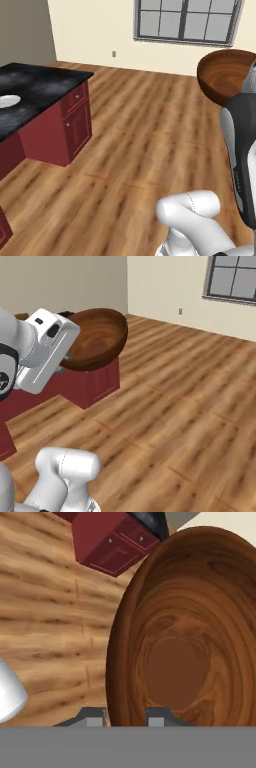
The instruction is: Move the bowls from the cabinet to the plates on the dining table.
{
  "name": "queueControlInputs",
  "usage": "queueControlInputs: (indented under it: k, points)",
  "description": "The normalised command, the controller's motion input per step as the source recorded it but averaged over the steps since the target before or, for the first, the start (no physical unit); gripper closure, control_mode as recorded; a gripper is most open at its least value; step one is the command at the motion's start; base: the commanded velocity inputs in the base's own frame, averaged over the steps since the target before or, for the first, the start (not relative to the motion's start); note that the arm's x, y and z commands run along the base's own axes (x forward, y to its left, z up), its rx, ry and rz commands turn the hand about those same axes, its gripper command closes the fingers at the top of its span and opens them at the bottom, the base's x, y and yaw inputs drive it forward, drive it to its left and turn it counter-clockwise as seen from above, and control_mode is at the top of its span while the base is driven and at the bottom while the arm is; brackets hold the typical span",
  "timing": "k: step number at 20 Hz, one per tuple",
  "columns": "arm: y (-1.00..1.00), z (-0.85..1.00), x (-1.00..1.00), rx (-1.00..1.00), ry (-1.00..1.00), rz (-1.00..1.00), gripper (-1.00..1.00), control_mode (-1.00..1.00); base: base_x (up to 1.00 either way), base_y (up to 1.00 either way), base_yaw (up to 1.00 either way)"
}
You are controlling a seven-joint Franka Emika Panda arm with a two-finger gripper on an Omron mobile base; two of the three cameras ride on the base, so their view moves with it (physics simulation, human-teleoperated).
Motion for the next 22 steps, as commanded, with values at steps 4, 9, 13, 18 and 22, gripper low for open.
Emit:
queueControlInputs:
  k: [4,9,13,18,22]
  points:
    - [0.00,0.00,0.00,0.00,0.00,0.00,1.00,1.00,0.51,0.00,0.35]
    - [0.00,0.00,0.00,0.00,0.00,0.00,1.00,1.00,0.47,0.00,0.36]
    - [0.00,0.00,0.00,0.00,0.00,0.00,1.00,1.00,0.46,0.00,0.37]
    - [0.00,0.00,0.00,0.00,0.00,0.00,1.00,1.00,0.47,0.00,0.37]
    - [0.00,0.00,0.00,0.00,0.00,0.00,1.00,1.00,0.53,0.00,0.36]
